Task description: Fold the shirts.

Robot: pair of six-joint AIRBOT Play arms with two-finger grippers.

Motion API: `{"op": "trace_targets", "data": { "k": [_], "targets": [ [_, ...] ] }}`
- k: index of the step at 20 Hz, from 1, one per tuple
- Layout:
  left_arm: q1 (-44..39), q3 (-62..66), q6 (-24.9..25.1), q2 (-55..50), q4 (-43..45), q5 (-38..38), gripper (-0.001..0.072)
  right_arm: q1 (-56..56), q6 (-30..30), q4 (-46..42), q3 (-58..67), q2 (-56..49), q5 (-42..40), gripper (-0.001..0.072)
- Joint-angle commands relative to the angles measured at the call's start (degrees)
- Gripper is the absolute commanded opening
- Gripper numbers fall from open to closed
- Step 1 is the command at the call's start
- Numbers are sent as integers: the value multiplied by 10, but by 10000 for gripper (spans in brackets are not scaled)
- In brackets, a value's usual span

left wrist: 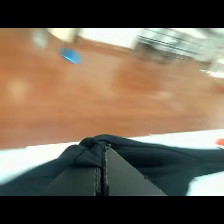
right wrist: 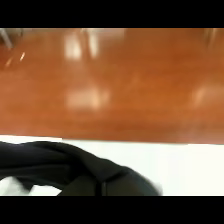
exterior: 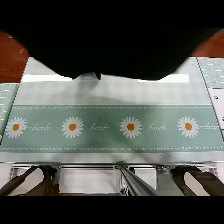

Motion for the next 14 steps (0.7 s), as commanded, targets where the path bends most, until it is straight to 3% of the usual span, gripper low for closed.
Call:
{"op": "trace_targets", "data": {
  "k": [1,4,7,10,12,14],
  "targets": [
    [50,16,-17,129,141,-3,21,0,14,-56,11,115,47,44],
    [42,16,-53,213,244,0,21,0,17,-80,11,173,75,45],
    [-46,16,-63,263,316,-32,21,0,31,-98,11,205,94,44],
    [-129,16,-85,287,386,-42,21,0,34,-97,10,205,150,45],
    [-143,7,-110,285,463,-54,21,0,42,-96,9,191,195,45],
    [-144,-41,-124,277,486,-53,21,0,44,-80,9,164,242,45]
  ]
}}
